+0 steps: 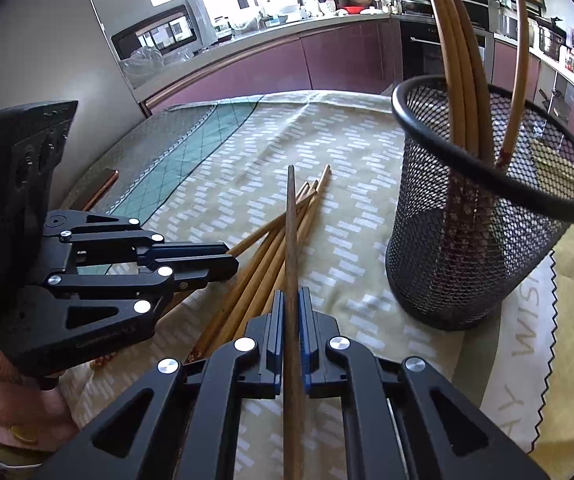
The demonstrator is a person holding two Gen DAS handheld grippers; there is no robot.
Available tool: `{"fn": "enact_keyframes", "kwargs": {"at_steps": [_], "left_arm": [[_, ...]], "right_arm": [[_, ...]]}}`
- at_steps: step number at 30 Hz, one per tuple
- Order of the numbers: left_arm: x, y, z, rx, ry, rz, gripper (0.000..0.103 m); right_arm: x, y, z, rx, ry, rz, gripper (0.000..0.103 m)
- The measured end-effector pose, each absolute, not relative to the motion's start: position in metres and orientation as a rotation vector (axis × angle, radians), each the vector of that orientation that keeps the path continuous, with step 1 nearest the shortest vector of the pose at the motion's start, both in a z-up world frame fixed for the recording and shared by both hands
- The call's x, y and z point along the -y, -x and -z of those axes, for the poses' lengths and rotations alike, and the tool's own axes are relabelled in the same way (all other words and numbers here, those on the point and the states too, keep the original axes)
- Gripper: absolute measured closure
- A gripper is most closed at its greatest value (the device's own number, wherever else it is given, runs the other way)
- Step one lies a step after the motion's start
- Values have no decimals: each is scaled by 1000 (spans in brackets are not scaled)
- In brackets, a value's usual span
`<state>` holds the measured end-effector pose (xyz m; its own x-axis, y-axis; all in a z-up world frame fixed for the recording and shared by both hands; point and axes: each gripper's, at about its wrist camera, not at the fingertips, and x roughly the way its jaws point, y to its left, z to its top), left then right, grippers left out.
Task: Organize utensils
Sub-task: 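Lift the chopstick upright toward the mesh cup with the right gripper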
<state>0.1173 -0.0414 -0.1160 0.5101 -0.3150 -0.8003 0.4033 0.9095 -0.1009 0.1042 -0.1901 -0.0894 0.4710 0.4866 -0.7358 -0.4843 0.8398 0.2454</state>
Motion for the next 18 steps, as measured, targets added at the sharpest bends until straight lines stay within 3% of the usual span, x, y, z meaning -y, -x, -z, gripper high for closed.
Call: {"fn": "enact_keyframes", "kwargs": {"at_steps": [18], "left_arm": [[16, -88, 34, -770, 50, 575, 96]], "right_arm": [[245, -75, 20, -670, -126, -610, 97]]}}
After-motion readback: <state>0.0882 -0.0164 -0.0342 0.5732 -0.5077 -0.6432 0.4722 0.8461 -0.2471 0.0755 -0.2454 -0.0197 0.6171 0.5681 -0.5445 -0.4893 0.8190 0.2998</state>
